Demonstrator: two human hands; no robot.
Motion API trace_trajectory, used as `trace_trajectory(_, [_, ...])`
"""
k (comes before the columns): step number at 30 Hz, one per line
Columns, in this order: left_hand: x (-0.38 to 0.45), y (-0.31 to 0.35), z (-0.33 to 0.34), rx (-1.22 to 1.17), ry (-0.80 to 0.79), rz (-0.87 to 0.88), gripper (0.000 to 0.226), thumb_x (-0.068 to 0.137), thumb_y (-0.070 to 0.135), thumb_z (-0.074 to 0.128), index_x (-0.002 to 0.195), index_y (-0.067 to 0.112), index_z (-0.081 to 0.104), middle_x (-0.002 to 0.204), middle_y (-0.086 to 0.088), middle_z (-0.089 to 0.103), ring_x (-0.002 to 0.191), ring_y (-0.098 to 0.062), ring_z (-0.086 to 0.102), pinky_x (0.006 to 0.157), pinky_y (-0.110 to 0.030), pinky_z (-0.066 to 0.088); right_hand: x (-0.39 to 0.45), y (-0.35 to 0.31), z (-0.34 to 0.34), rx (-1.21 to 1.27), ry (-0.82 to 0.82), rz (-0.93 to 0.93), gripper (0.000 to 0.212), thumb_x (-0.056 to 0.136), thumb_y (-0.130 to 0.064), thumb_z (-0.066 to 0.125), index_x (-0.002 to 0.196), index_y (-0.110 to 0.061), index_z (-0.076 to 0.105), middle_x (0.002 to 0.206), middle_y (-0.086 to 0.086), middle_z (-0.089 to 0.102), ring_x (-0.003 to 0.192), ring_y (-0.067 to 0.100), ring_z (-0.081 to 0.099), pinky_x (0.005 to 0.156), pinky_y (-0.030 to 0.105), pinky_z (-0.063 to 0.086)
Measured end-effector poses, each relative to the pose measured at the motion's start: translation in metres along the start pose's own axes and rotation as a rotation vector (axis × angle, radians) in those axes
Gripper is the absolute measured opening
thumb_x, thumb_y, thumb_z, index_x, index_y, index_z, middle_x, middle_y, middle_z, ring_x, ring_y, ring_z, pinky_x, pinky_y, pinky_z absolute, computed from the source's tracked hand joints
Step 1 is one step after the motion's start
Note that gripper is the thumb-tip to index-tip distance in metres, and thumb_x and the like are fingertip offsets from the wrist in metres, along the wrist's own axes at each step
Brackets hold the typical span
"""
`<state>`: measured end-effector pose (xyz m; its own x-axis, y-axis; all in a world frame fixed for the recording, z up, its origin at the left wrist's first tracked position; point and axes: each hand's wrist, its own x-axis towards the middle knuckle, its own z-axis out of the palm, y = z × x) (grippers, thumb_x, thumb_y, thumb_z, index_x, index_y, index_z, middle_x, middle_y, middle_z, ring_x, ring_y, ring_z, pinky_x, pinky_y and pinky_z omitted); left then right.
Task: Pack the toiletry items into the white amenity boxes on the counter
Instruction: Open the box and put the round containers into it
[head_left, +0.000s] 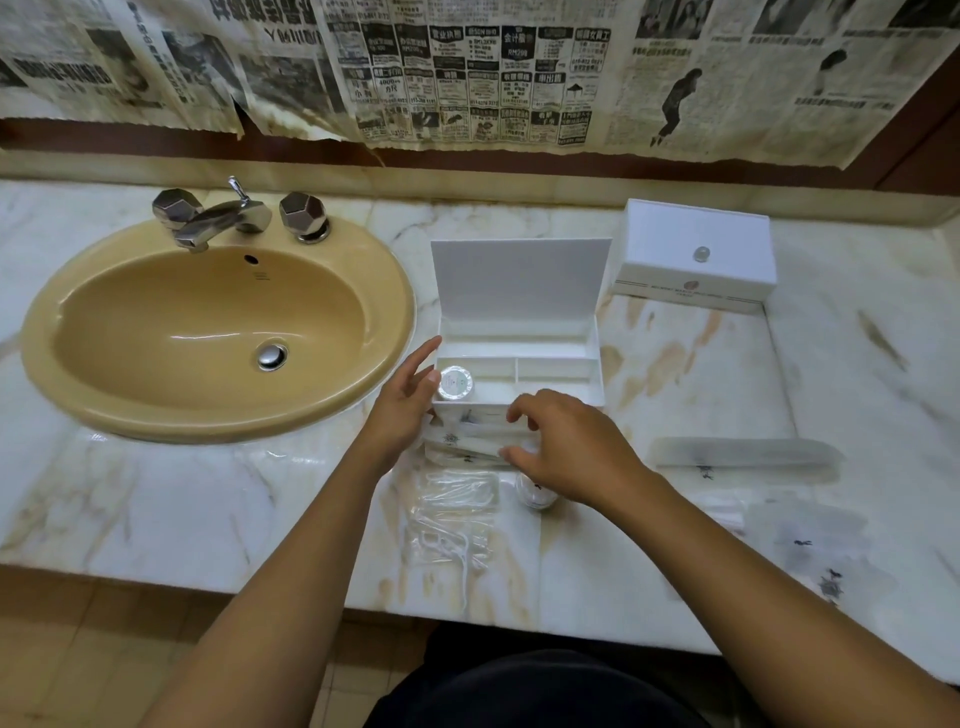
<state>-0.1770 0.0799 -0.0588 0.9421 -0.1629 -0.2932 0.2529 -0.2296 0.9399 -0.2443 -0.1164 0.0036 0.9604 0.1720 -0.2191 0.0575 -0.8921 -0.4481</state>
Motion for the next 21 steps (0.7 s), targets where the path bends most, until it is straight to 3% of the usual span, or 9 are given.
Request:
trace_trajectory(7, [-0.002,0.002,0.002,0.007,0.011,-0.009,0.041,0.104,0.027,0.045,0.143,0.042,0.043,0.11,0.033,0.046,0.101,0.014,0.05,0.07,-0.002,0.041,-0.019,0.009,0.012,-0.025,-0.073,-0.006,0.044,0.083,-0.041,0.064,0.123,-0.029,0.051,0.117,-0.008,0.054,0.112,0.014,0.05,0.079,0.027,0.039])
trace_trajectory(12, [0.001,-0.002,0.001,0.003,0.008,-0.005,0.04,0.104,0.028,0.046,0.141,0.045,0.045,0.115,0.033,0.048,0.114,0.003,0.051,0.093,-0.026,0.047,-0.02,0.01,0.015,-0.045,-0.087,-0.017,0.043,0.083,-0.033,0.064,0.124,-0.028,0.051,0.118,-0.006,0.053,0.113,0.015,0.049,0.077,0.026,0.039])
trace_trajectory(14, [0.001,-0.003,0.001,0.0,0.008,-0.002,0.041,0.104,0.029,0.046,0.141,0.045,0.045,0.116,0.031,0.049,0.111,-0.003,0.053,0.089,-0.028,0.05,-0.02,0.01,0.016,-0.04,-0.095,-0.023,0.043,0.084,-0.03,0.064,0.125,-0.027,0.051,0.117,-0.005,0.052,0.112,0.016,0.049,0.075,0.026,0.037])
trace_trajectory(18, [0.0,-0.001,0.003,0.005,0.011,0.012,0.041,0.104,0.027,0.044,0.143,0.041,0.044,0.109,0.028,0.049,0.098,-0.001,0.054,0.07,-0.011,0.049,-0.02,0.008,0.017,-0.023,-0.107,-0.03,0.044,0.083,-0.028,0.063,0.125,-0.026,0.051,0.116,-0.004,0.052,0.111,0.017,0.048,0.08,0.029,0.041])
trace_trajectory(21, [0.001,-0.003,0.002,-0.012,0.007,0.008,0.04,0.104,0.027,0.044,0.141,0.044,0.045,0.109,0.02,0.054,0.093,-0.006,0.054,0.068,-0.014,0.05,-0.016,0.005,0.014,0.009,-0.101,-0.033,0.044,0.082,-0.027,0.062,0.124,-0.025,0.052,0.114,-0.004,0.051,0.111,0.016,0.047,0.083,0.03,0.043])
